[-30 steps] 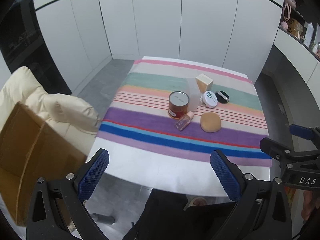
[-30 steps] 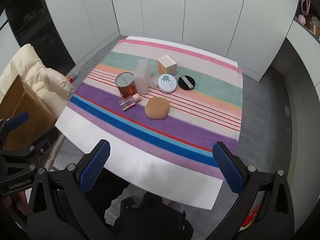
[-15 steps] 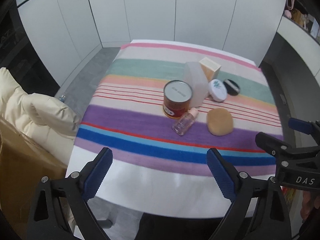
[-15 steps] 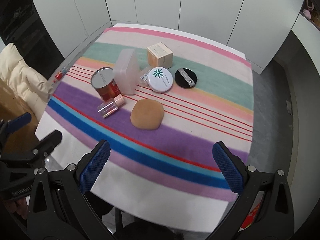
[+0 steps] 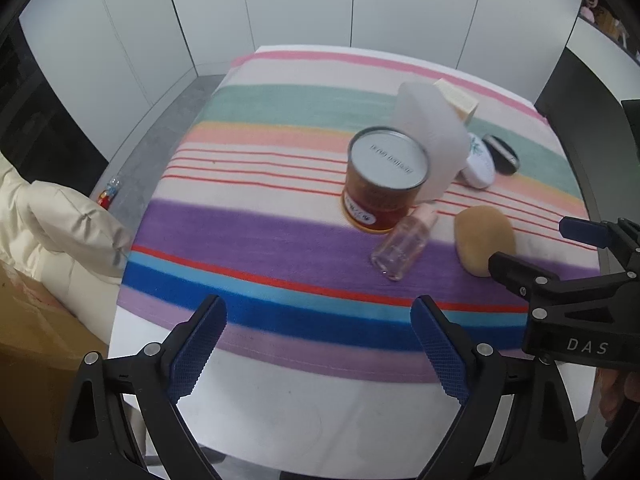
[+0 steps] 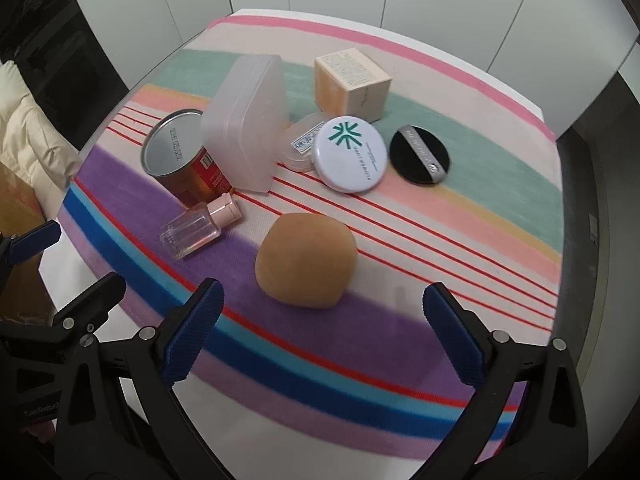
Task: Organize objects
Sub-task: 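Move the left tool to the pink-capped bottle while the right tool approaches the tan sponge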
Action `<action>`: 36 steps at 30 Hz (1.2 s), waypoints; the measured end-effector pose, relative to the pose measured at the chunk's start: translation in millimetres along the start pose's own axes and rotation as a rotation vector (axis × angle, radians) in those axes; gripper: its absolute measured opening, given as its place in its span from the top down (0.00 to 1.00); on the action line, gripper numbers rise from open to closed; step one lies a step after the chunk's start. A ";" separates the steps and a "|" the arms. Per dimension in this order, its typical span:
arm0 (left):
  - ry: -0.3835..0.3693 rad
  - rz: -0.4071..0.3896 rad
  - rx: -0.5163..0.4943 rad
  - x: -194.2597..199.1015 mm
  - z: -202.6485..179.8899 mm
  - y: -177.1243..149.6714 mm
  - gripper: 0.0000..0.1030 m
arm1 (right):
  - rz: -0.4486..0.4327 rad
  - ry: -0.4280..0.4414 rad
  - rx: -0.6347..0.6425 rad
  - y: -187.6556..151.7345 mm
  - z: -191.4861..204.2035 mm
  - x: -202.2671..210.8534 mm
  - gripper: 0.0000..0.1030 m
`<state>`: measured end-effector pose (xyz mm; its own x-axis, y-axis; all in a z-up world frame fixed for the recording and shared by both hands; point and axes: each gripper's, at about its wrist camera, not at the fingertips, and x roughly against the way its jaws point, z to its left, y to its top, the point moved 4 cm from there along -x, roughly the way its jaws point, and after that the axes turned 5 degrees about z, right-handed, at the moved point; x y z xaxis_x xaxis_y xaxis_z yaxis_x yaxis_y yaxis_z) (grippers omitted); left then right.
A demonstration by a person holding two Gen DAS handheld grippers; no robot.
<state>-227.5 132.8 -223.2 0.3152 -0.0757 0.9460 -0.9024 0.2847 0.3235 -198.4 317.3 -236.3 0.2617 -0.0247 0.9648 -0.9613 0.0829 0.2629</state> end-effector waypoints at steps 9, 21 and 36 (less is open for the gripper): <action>-0.023 0.033 -0.006 -27.7 -4.5 3.5 0.09 | 0.040 -0.002 0.026 7.3 3.9 -38.4 0.07; -0.069 0.019 -0.028 -53.5 -28.3 24.0 0.10 | -0.006 0.017 0.047 5.8 -2.5 -45.5 0.34; -0.147 0.010 -0.064 -56.3 -62.9 37.9 0.71 | 0.003 0.021 0.014 -2.8 1.0 -42.7 0.35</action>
<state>-261.0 208.0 -265.5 0.2554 -0.2100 0.9438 -0.8833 0.3463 0.3161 -207.0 317.2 -278.2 0.2601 -0.0039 0.9656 -0.9632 0.0685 0.2597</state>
